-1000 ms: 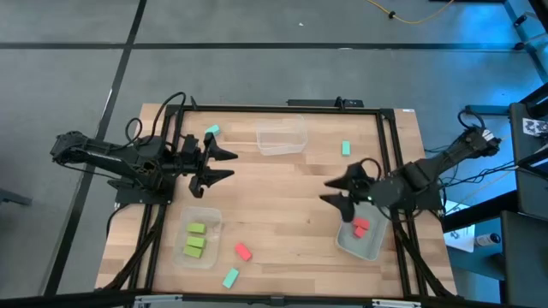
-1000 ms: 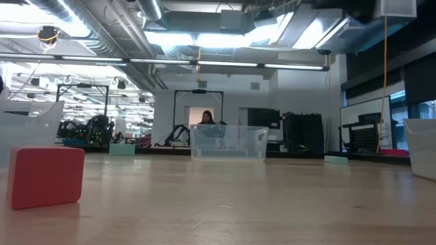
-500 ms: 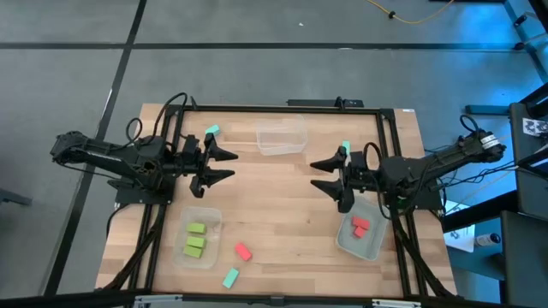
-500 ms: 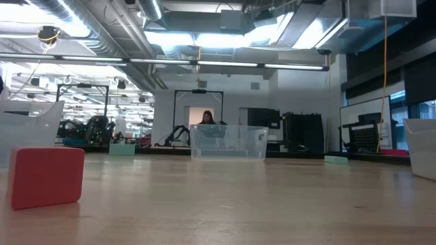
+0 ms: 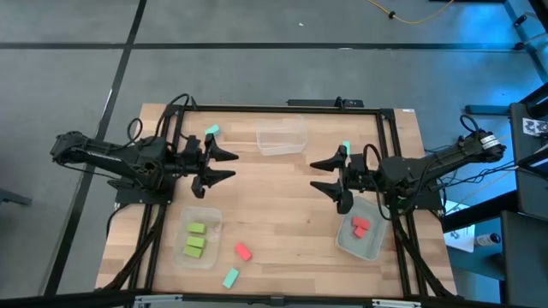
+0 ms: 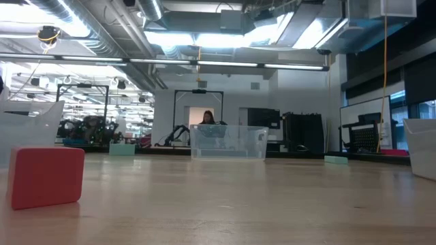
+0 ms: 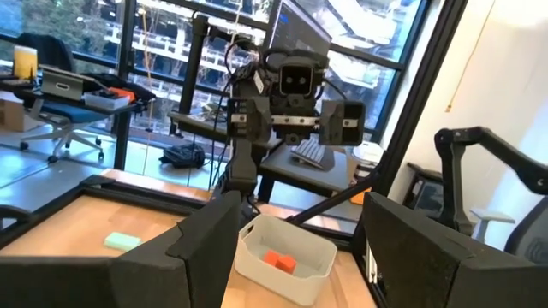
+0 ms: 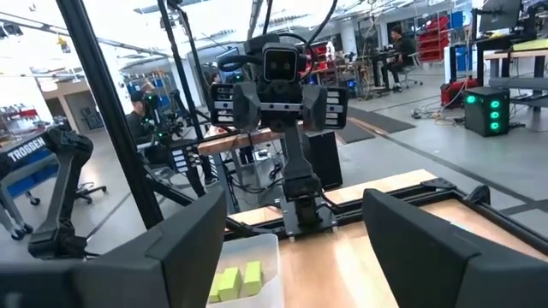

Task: Sort & place blocks by color
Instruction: Put the orange block into the gray bin

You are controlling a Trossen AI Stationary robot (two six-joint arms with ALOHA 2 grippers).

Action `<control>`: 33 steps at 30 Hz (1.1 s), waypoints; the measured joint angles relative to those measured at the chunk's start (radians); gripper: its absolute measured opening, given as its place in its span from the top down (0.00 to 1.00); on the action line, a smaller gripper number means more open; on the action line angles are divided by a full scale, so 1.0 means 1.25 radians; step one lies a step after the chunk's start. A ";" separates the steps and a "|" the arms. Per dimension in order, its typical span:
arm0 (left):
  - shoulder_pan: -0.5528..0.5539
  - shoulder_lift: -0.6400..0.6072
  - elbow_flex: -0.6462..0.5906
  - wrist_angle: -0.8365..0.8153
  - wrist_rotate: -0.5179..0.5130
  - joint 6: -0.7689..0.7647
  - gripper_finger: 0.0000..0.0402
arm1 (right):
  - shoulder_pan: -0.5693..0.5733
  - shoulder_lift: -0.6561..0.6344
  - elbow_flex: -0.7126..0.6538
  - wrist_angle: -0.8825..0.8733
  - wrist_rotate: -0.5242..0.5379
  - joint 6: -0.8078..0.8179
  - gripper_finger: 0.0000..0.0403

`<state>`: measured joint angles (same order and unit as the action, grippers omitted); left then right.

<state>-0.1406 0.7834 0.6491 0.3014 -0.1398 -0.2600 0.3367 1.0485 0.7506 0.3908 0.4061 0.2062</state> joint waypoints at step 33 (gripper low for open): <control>-0.343 0.843 0.597 -0.836 0.082 0.254 0.41 | 0.000 -0.001 0.001 -0.022 0.015 -0.049 0.31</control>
<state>-0.5697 1.8369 1.3956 -0.7432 -0.0371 0.0573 0.3367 1.0477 0.7521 0.3635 0.4252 0.1448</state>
